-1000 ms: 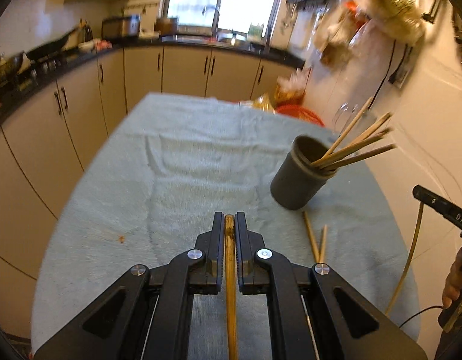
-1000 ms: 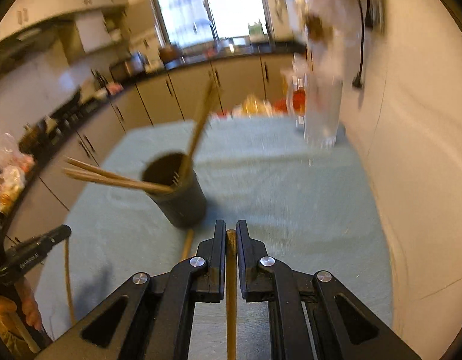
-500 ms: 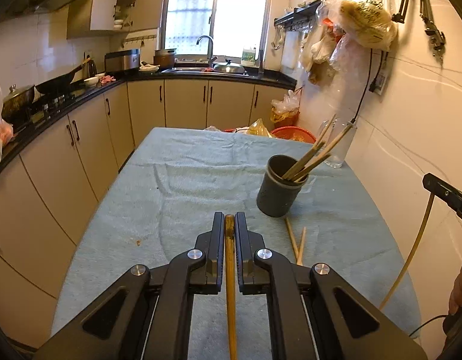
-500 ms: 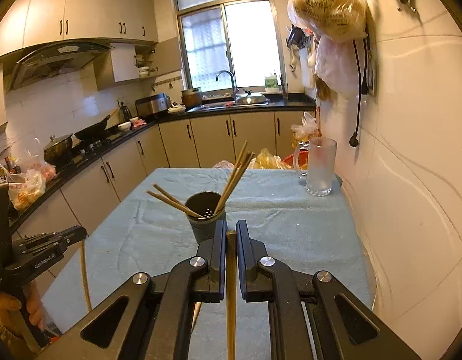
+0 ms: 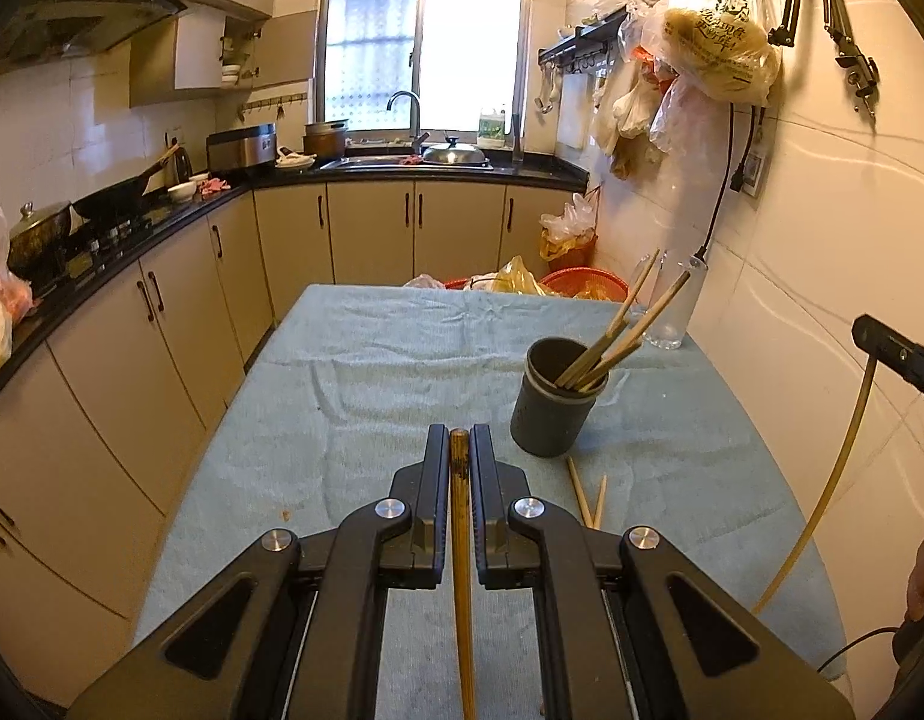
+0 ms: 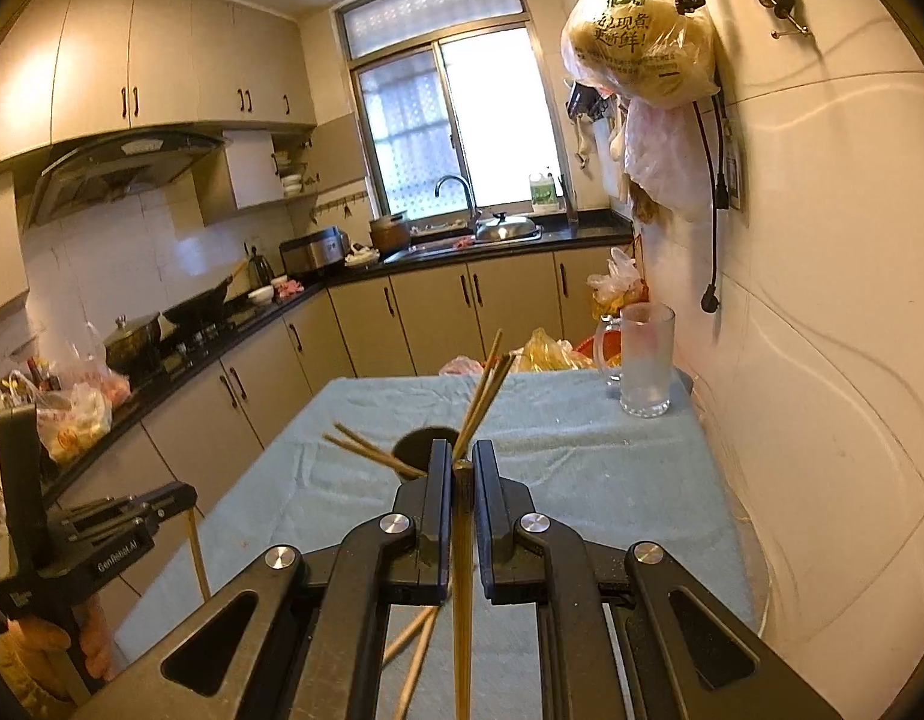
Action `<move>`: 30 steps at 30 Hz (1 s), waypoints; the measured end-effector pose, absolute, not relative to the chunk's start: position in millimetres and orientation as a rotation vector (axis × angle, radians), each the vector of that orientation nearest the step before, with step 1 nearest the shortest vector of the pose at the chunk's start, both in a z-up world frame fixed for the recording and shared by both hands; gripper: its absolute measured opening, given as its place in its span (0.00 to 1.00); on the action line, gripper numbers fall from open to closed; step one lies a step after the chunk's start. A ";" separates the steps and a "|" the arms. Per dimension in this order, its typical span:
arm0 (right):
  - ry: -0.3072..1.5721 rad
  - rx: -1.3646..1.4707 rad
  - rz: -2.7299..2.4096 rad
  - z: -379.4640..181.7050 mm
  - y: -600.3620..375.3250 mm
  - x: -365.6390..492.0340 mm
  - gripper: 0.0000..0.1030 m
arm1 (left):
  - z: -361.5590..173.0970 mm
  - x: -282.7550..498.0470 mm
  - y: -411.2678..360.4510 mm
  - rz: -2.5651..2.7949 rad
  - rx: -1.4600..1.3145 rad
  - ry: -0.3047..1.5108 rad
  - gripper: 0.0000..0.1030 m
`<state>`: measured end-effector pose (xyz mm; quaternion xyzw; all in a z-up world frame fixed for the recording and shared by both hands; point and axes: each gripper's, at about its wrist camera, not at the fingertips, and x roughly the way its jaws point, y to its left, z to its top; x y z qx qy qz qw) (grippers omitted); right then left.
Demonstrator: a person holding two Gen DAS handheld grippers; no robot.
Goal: Organize utensils
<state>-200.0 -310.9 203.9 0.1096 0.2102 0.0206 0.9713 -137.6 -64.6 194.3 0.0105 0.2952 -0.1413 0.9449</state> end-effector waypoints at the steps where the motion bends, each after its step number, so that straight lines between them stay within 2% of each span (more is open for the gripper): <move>1: 0.417 0.230 0.043 206.0 -311.9 -197.6 0.07 | 196.4 -135.3 -65.1 -0.289 0.022 0.598 0.06; 22: 0.175 0.318 -0.031 268.5 -323.4 -79.8 0.07 | 318.6 -1.3 -94.4 -0.361 -0.045 0.367 0.06; 30: 0.125 0.361 -0.084 257.9 -324.1 -26.4 0.07 | 324.9 39.0 -134.6 -0.466 -0.076 0.359 0.06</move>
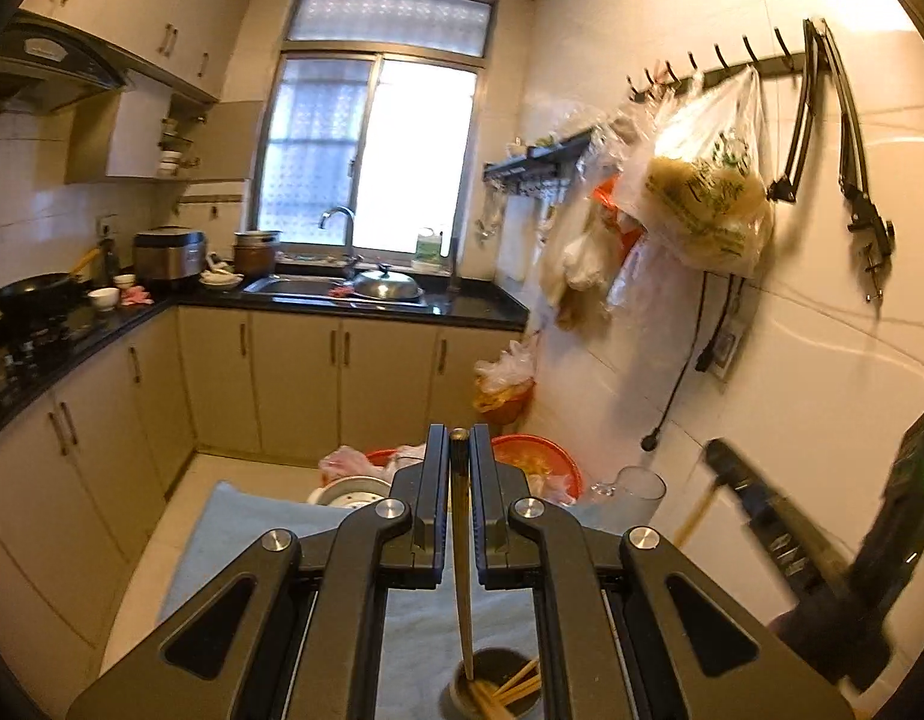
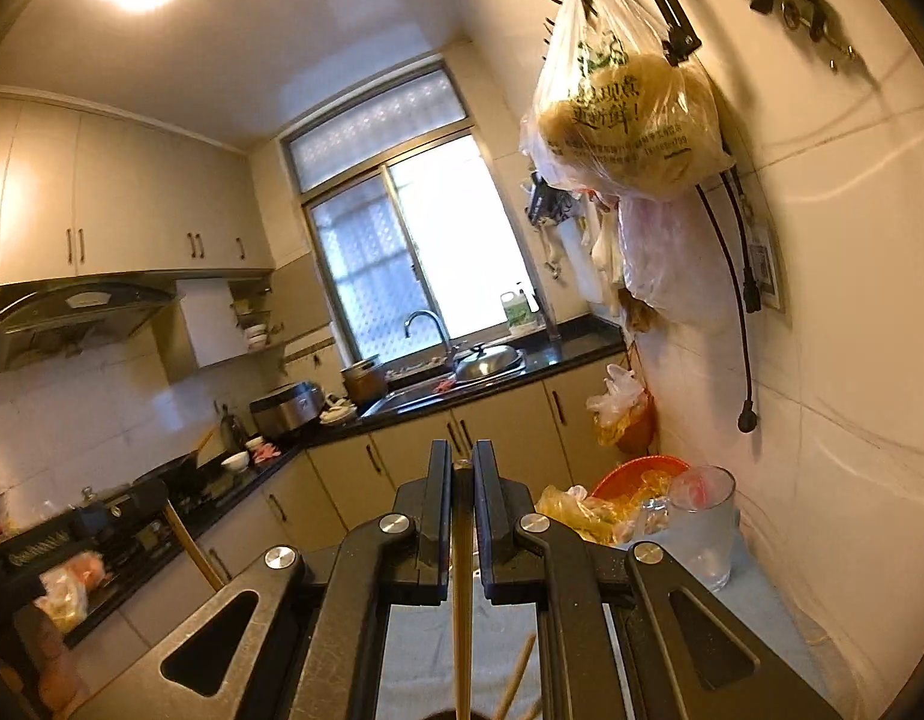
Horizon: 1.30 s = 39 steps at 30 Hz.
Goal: Organize utensils
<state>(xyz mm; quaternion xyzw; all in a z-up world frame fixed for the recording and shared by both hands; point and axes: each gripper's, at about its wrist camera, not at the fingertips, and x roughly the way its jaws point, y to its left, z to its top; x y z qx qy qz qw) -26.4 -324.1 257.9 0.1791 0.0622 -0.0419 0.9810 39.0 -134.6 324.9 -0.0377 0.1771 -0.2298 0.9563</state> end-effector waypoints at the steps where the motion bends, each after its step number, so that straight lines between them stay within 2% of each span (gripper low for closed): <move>1: 0.138 0.364 -0.089 249.5 -323.1 -18.6 0.07 | 320.3 42.9 -140.1 -0.477 -0.073 0.367 0.06; 9: 0.274 0.357 -0.066 196.2 -312.0 5.8 0.08 | 245.7 74.8 -179.3 -0.523 -0.008 0.555 0.06; 14: 0.311 0.369 -0.055 182.0 -313.9 5.6 0.10 | 234.0 70.6 -170.4 -0.509 -0.022 0.586 0.08; 15: 0.318 0.374 -0.054 180.6 -314.4 4.9 0.16 | 235.3 67.6 -168.7 -0.505 -0.021 0.582 0.12; 16: 0.328 0.379 -0.051 180.0 -315.7 5.7 0.27 | 235.9 65.7 -166.9 -0.496 -0.019 0.577 0.22; 17: 0.329 0.382 -0.052 179.5 -316.3 4.5 0.32 | 236.8 63.0 -164.9 -0.484 -0.016 0.569 0.27; 18: 0.327 0.383 -0.055 179.4 -316.5 2.5 0.38 | 238.7 56.9 -162.4 -0.463 -0.010 0.553 0.37; 19: 0.323 0.380 -0.060 181.3 -315.9 -1.0 0.39 | 239.7 53.0 -161.2 -0.451 -0.006 0.540 0.42; 23: 0.319 0.368 -0.060 187.0 -317.2 -15.9 0.41 | 243.3 34.4 -154.8 -0.396 0.039 0.497 0.44; 28: 0.327 0.353 -0.066 193.0 -317.4 -38.3 0.44 | 241.5 6.8 -147.5 -0.329 0.106 0.459 0.51; 34: 0.356 0.330 -0.084 189.7 -314.5 -70.2 0.50 | 235.7 -19.7 -134.8 -0.284 0.143 0.454 0.55; 39: 0.421 0.333 -0.064 176.8 -310.6 -88.4 0.50 | 228.3 -33.7 -119.5 -0.265 0.123 0.484 0.59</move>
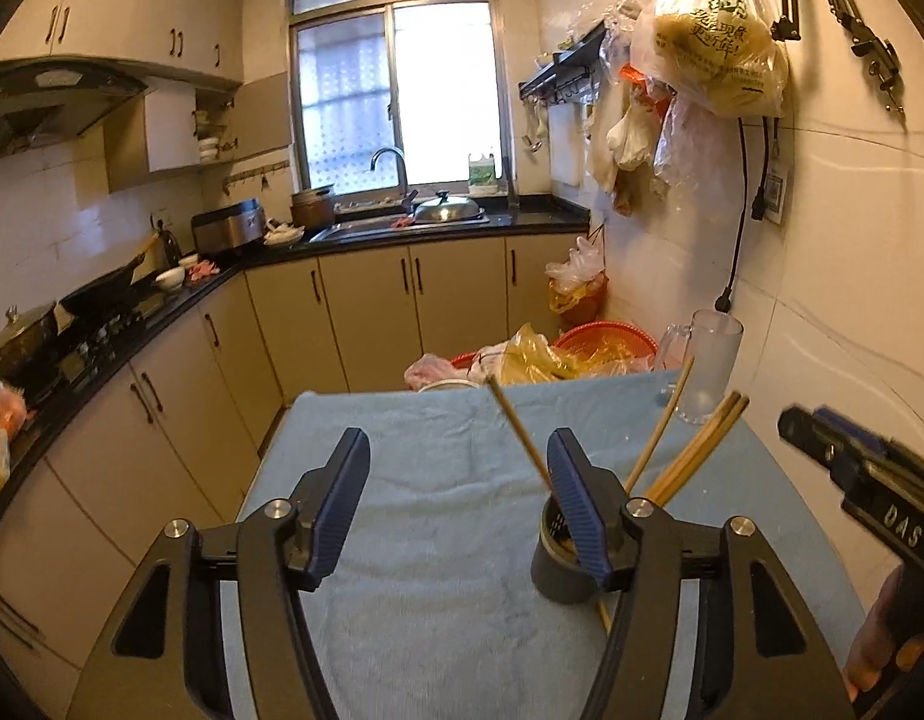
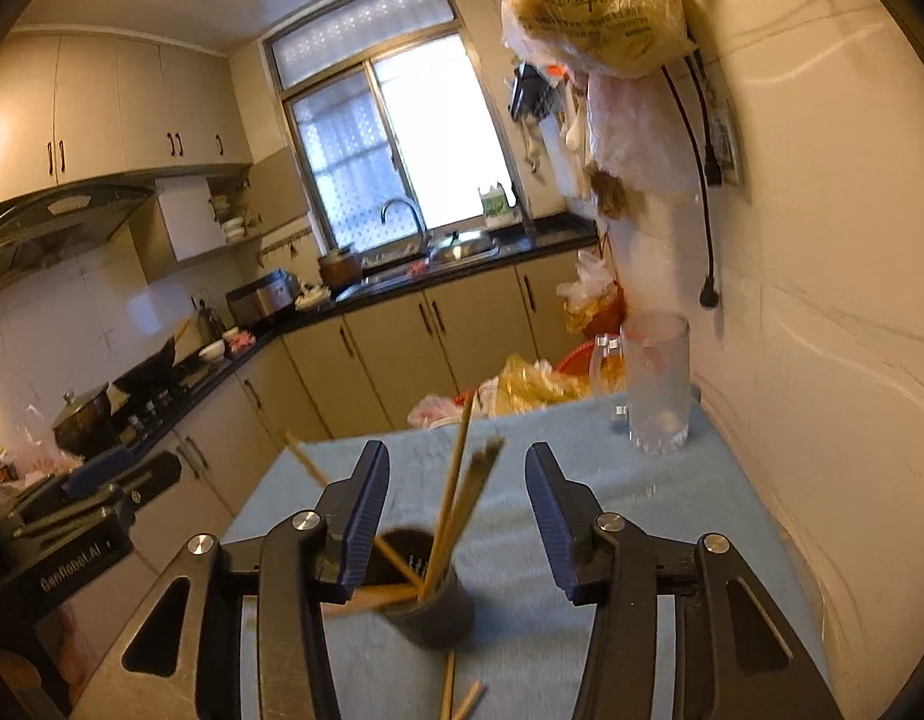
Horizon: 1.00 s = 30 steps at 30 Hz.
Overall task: Organize utensils
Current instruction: 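Move the open right gripper back to the remaining loose chopsticks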
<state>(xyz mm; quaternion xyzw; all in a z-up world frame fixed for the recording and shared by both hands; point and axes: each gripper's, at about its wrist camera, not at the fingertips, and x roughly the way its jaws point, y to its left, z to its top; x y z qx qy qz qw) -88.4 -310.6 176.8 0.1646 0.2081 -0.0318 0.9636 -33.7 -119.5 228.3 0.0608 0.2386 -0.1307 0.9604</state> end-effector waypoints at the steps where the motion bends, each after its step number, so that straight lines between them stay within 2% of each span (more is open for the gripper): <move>1: 0.442 0.339 -0.048 171.8 -308.9 -92.1 0.50 | 226.4 -35.9 -116.5 -0.261 0.118 0.491 0.59; 5: 0.540 0.382 0.095 148.5 -296.4 -96.5 0.50 | 214.9 -43.3 -97.4 -0.246 0.082 0.525 0.59; 10: 0.674 0.444 0.386 118.7 -268.2 -81.2 0.45 | 192.5 -44.7 -72.6 -0.231 0.028 0.590 0.59; 13: 0.700 0.433 0.467 110.3 -250.5 -66.9 0.45 | 180.4 -41.9 -63.2 -0.222 0.006 0.624 0.59; 19: 0.639 0.589 0.401 102.9 -253.9 -33.2 0.45 | 165.6 -34.7 -56.9 -0.230 -0.032 0.663 0.59; 23: 0.527 0.578 0.236 116.0 -271.7 -38.9 0.45 | 159.0 -35.1 -57.7 -0.238 -0.023 0.657 0.59; 30: 0.459 0.458 0.126 149.5 -280.7 -69.0 0.55 | 143.4 -35.3 -67.9 -0.270 -0.039 0.692 0.59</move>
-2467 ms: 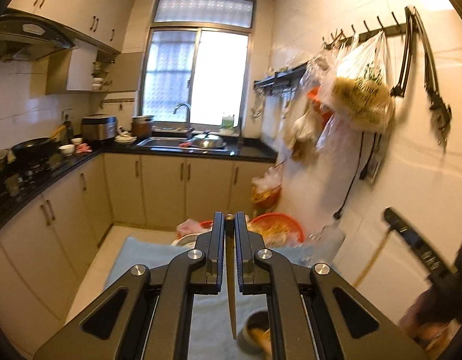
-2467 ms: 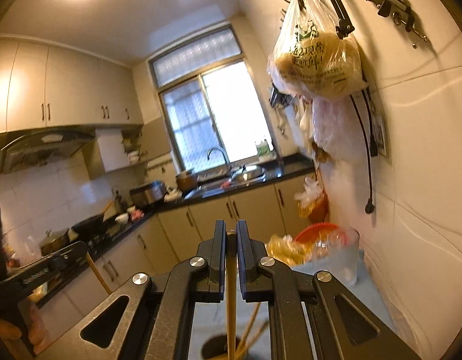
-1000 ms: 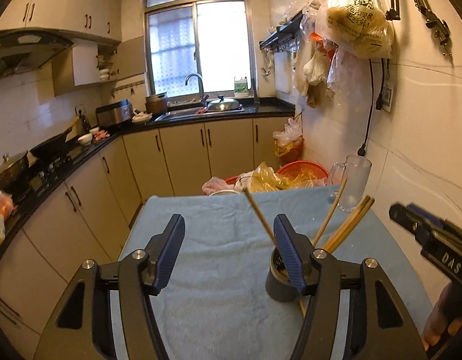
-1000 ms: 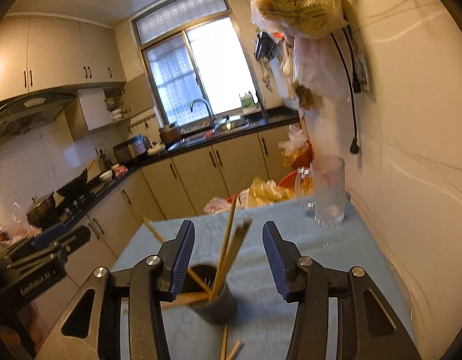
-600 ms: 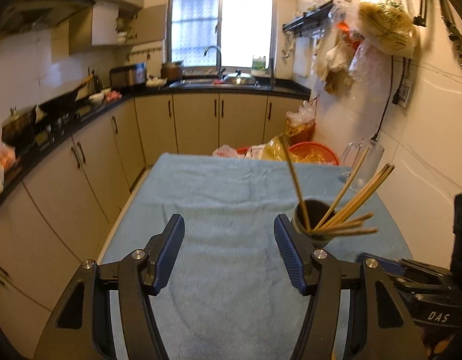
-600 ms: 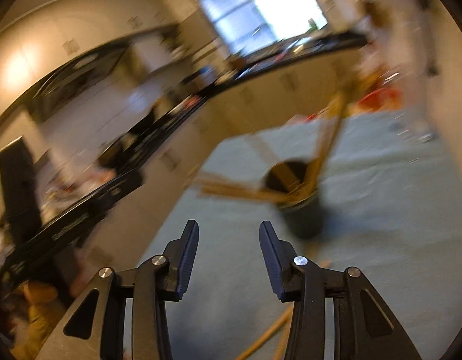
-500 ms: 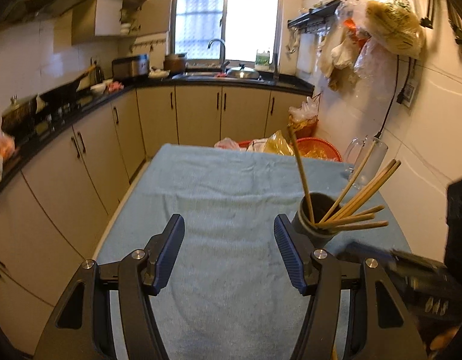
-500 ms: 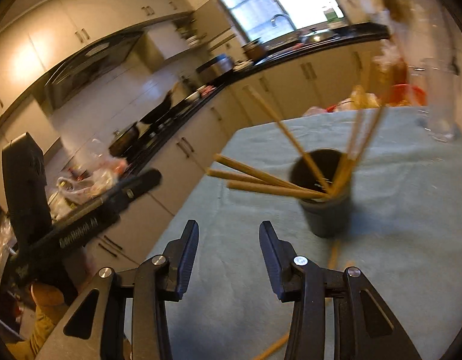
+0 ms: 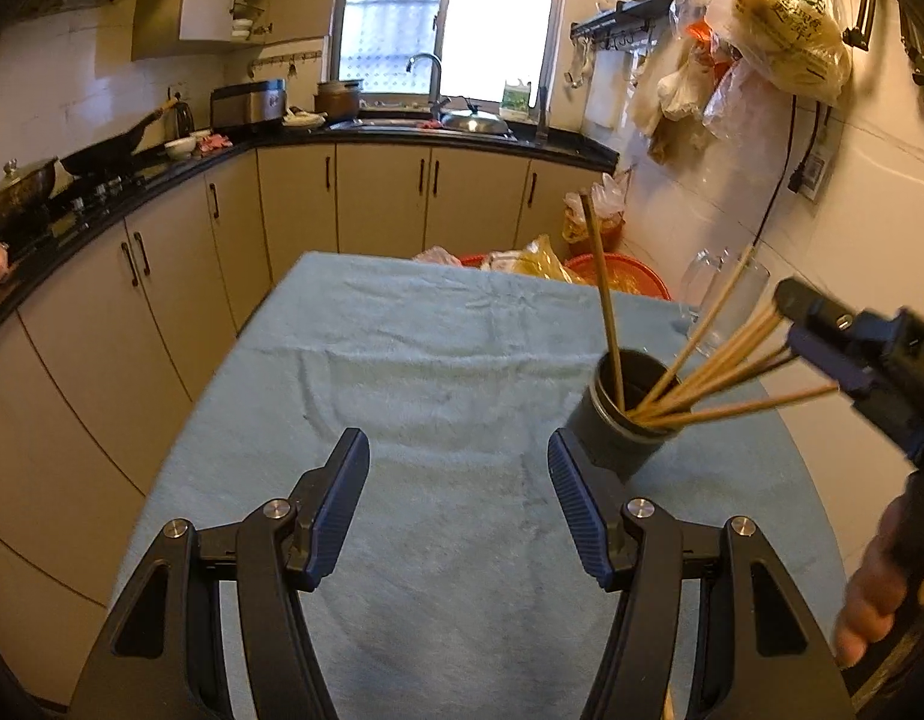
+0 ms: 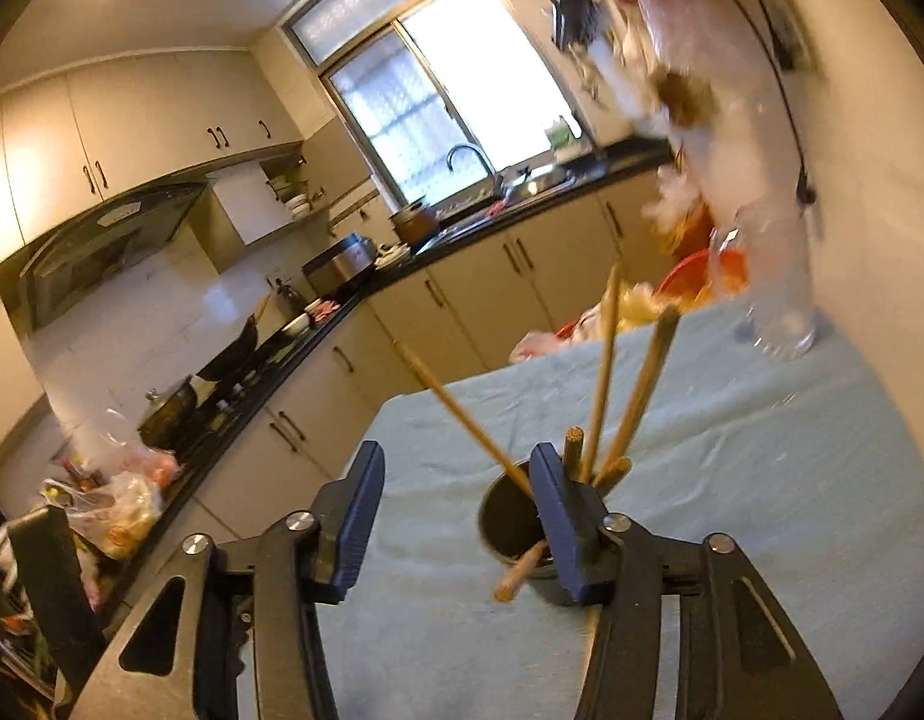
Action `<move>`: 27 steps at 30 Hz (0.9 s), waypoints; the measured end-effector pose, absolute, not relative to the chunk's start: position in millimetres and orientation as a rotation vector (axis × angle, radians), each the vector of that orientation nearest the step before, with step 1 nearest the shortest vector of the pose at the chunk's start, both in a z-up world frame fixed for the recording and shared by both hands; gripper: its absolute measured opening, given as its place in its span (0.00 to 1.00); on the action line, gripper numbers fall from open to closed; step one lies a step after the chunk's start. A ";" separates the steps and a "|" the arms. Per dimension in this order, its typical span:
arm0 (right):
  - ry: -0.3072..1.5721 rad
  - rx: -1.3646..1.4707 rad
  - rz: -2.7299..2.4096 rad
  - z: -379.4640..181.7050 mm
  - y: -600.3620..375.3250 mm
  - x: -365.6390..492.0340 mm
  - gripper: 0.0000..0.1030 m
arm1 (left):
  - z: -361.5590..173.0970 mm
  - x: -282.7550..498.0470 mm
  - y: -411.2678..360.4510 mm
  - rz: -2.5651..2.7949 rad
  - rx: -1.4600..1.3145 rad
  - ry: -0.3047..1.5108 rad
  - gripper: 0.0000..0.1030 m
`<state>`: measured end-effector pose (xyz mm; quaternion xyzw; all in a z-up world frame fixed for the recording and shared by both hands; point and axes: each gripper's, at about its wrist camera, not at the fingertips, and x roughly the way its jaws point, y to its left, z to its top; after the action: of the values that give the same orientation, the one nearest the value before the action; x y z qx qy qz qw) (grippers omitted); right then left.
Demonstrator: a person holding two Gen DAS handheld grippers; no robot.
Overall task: Organize utensils
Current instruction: 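Move the open right gripper back to the remaining loose chopsticks, then close the right gripper on another wooden chopstick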
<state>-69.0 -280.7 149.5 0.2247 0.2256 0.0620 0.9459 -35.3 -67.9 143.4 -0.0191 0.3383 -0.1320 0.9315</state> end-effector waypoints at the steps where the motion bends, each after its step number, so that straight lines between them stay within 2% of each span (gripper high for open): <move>1: 0.465 0.433 0.122 153.3 -281.8 -74.7 0.56 | 139.5 -37.8 -69.9 -0.277 -0.038 0.701 0.59; 4: 0.510 0.352 0.097 152.8 -284.9 -94.5 0.67 | 126.2 -46.3 -73.4 -0.299 -0.038 0.730 0.59; 6: 0.568 0.313 0.087 142.2 -289.1 -104.3 0.69 | 114.3 -52.4 -76.8 -0.322 -0.039 0.765 0.59; 11: 0.859 0.278 0.066 82.1 -308.8 -123.5 0.69 | 84.9 -74.4 -87.1 -0.389 -0.030 0.835 0.59; 13: 0.939 0.272 0.076 62.5 -314.7 -130.3 0.65 | 72.2 -86.7 -96.2 -0.429 -0.009 0.861 0.59; 21: 1.038 0.280 0.112 23.2 -315.1 -152.4 0.61 | 43.2 -113.4 -150.4 -0.535 0.145 0.917 0.59; 23: 1.039 0.281 0.122 21.3 -308.1 -150.4 0.61 | 35.7 -117.4 -161.1 -0.535 0.187 0.922 0.53; 24: 1.039 0.283 0.129 19.6 -306.0 -151.4 0.61 | 30.3 -118.2 -166.5 -0.527 0.210 0.935 0.41; 25: 1.039 0.285 0.136 18.8 -303.2 -151.9 0.61 | 26.2 -116.7 -168.0 -0.515 0.221 0.947 0.24; 27: 1.040 0.284 0.143 18.0 -296.2 -150.8 0.61 | 17.3 -110.7 -165.1 -0.469 0.213 0.997 0.07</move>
<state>-150.8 -296.2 18.0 0.1351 0.4945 0.0681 0.8559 -110.7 -165.1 17.3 0.1012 0.4727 -0.2225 0.8466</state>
